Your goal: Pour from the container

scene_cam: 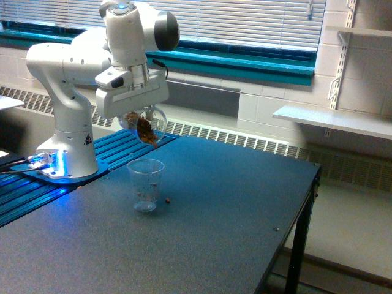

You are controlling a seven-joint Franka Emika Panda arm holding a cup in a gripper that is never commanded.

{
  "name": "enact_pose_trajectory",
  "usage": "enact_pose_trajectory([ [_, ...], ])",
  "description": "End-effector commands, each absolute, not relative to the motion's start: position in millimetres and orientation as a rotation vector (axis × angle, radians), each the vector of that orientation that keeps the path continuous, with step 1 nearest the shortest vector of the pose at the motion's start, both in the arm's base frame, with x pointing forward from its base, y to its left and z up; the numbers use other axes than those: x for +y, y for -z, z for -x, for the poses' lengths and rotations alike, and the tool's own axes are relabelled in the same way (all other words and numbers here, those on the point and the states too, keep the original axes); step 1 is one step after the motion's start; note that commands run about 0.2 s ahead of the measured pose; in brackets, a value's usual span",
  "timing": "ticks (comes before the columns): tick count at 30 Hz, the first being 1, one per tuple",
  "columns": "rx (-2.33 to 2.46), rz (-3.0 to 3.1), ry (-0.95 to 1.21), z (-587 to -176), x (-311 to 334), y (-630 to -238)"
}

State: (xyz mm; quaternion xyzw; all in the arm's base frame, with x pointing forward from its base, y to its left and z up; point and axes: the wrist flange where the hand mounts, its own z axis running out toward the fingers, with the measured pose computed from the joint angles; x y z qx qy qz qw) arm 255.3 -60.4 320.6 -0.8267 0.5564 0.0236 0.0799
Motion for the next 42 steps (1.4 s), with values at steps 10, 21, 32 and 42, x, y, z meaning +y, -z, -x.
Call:
enact_pose_trajectory([
  [10,1.724,2.427,-0.133,-229.0,-97.9,-300.4],
  [21,1.737,2.412,-0.179,-232.5,-92.4,-281.8],
  [32,1.691,2.43,-0.227,-243.2,-65.3,-267.0],
  [42,1.677,2.44,-0.246,-245.8,-56.7,-259.8],
])
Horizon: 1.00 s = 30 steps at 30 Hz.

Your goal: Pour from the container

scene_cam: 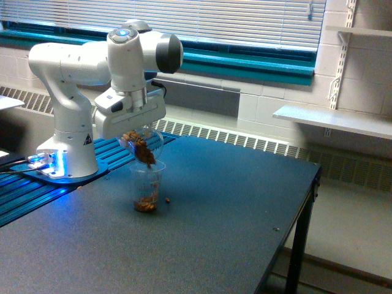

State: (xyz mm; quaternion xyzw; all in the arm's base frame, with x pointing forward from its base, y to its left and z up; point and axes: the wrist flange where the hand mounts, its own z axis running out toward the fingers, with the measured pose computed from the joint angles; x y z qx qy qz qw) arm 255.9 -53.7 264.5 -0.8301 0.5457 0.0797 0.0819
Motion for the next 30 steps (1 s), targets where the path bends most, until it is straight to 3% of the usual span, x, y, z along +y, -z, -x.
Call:
enact_pose_trajectory([
  [1,1.677,2.439,-0.245,-245.7,-57.1,-260.1],
  [30,1.692,2.438,-0.254,-238.4,-66.1,-267.5],
])
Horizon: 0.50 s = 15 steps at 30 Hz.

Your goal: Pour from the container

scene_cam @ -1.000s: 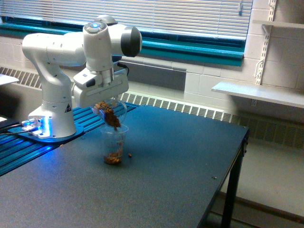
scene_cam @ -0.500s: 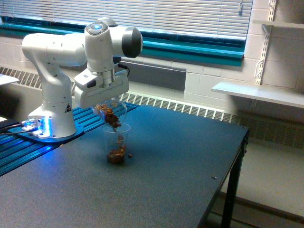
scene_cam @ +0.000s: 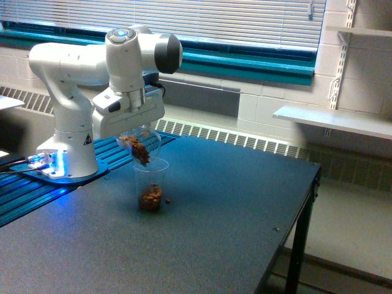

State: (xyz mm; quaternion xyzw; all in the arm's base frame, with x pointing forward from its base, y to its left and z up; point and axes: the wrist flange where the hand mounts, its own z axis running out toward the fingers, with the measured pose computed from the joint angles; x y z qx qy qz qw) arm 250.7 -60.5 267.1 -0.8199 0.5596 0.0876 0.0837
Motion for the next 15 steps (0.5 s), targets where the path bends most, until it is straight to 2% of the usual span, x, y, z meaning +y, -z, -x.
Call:
enact_pose_trajectory([
  [1,1.691,2.439,-0.257,-238.3,-65.3,-267.4],
  [15,1.676,2.449,-0.279,-238.3,-61.4,-263.0],
])
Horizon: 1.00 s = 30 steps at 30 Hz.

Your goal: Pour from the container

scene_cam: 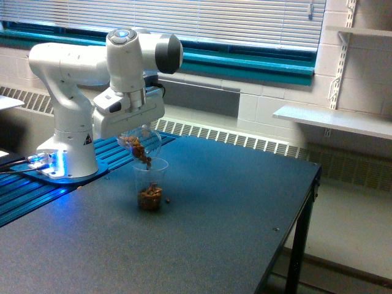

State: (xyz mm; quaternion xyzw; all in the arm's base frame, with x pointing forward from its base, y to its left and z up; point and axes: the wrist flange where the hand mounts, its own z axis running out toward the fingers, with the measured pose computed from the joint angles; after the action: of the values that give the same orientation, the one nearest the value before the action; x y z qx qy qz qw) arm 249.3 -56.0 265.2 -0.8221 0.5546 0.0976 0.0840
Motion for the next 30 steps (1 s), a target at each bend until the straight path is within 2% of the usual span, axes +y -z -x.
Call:
enact_pose_trajectory([
  [1,1.677,2.449,-0.275,-238.3,-62.0,-263.1],
  [30,1.687,2.427,-0.234,-234.6,-78.9,-266.3],
])
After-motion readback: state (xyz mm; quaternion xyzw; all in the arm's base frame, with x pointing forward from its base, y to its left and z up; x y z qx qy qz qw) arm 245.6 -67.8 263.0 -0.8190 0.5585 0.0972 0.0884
